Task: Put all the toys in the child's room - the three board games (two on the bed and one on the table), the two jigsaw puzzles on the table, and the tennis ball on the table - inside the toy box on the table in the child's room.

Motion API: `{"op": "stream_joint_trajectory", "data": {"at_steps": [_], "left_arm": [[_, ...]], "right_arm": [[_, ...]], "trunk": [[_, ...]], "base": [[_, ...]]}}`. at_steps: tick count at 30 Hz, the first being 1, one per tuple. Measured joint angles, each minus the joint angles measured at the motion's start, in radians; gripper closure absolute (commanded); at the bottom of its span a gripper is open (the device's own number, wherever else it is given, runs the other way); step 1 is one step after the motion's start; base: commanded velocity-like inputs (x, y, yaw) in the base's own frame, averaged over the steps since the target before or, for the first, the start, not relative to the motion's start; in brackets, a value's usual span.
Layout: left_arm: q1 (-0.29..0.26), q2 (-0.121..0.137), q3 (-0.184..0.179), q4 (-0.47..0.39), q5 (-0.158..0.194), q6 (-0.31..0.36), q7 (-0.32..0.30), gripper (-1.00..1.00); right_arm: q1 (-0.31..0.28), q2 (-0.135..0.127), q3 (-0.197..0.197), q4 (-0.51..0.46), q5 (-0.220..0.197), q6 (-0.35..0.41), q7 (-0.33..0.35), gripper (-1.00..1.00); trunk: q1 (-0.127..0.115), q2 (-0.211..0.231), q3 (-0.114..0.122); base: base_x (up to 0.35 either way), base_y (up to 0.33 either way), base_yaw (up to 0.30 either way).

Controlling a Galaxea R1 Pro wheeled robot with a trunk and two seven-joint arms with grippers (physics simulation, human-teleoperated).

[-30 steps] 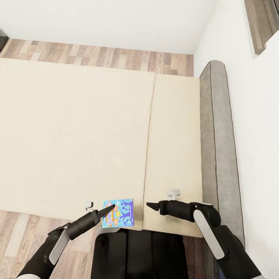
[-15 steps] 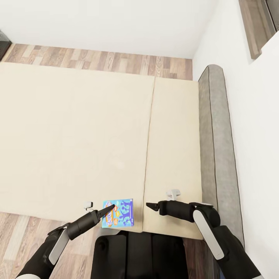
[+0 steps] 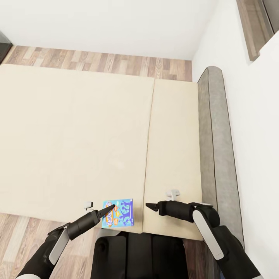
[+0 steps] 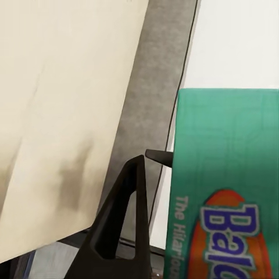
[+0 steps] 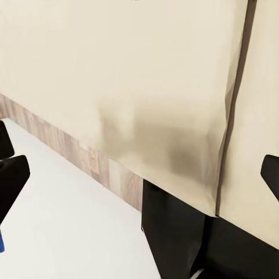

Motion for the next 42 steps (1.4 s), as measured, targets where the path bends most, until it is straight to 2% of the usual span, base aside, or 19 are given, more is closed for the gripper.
{"op": "stream_joint_trajectory", "data": {"at_steps": [25, 42], "left_arm": [[0.000, 0.000, 0.000, 0.000, 0.000, -0.002, 0.000, 1.00], [0.000, 0.000, 0.000, 0.000, 0.000, -0.002, -0.001, 1.00]], "right_arm": [[0.000, 0.003, 0.002, 0.001, 0.001, 0.000, -0.001, -1.00], [0.000, 0.006, 0.004, 0.001, 0.002, 0.000, -0.002, -1.00]], "trunk": [[0.000, 0.000, 0.027], [0.000, 0.000, 0.032]], "base": [[0.000, 0.000, -0.160], [0.000, 0.000, -0.041]]}}
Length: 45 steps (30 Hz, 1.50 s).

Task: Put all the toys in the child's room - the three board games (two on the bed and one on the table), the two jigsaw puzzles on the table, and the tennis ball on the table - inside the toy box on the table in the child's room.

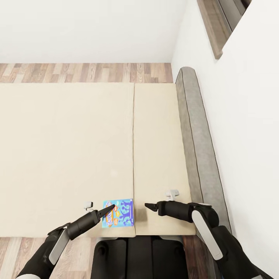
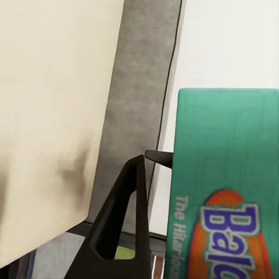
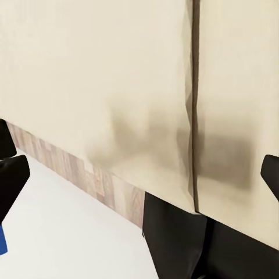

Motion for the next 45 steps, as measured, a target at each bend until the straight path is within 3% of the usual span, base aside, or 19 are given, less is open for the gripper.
{"op": "stream_joint_trajectory", "data": {"at_steps": [45], "left_arm": [[-0.001, -0.003, -0.001, 0.000, -0.005, 0.001, 0.005, 1.00]], "right_arm": [[0.000, -0.009, -0.012, 0.000, 0.000, 0.000, 0.000, -1.00]], "trunk": [[0.000, 0.000, 0.065]], "base": [[0.000, 0.000, -0.001]]}}
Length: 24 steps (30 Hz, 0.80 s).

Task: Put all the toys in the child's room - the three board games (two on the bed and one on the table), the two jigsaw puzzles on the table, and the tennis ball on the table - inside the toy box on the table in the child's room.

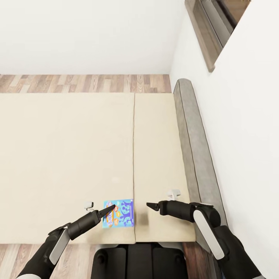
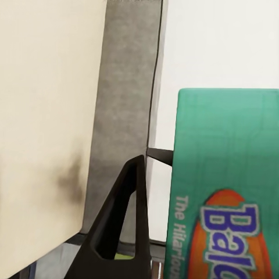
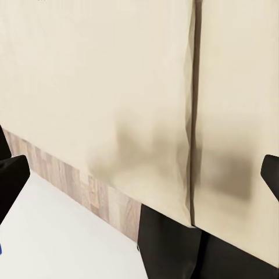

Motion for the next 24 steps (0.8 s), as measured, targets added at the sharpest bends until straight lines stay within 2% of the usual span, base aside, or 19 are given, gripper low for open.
{"op": "stream_joint_trajectory", "data": {"at_steps": [24], "left_arm": [[-0.001, -0.004, -0.002, 0.001, -0.005, 0.002, 0.005, 1.00]], "right_arm": [[-0.001, -0.002, -0.004, -0.006, -0.001, 0.002, 0.001, -1.00]], "trunk": [[0.000, 0.000, 0.040]], "base": [[0.000, 0.000, 0.000]]}}
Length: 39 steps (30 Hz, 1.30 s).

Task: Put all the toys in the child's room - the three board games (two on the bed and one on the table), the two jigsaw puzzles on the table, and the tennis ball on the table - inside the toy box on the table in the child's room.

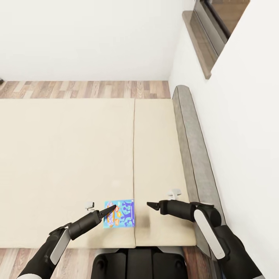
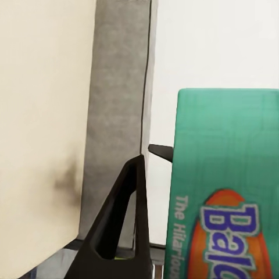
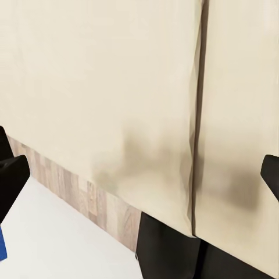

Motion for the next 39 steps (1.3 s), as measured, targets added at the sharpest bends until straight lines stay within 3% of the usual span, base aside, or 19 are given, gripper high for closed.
{"op": "stream_joint_trajectory", "data": {"at_steps": [36, 39], "left_arm": [[0.000, -0.005, -0.007, 0.000, 0.001, -0.001, -0.002, 1.00], [0.000, -0.005, -0.007, 0.000, 0.001, -0.002, -0.002, 1.00]], "right_arm": [[-0.006, -0.012, -0.007, -0.006, -0.001, 0.025, -0.001, -1.00], [-0.008, -0.022, -0.007, -0.006, -0.002, 0.031, 0.000, -1.00]], "trunk": [[0.000, 0.000, 0.059], [0.000, 0.000, 0.064]], "base": [[0.000, 0.000, 0.000], [0.000, 0.000, 0.000]]}}
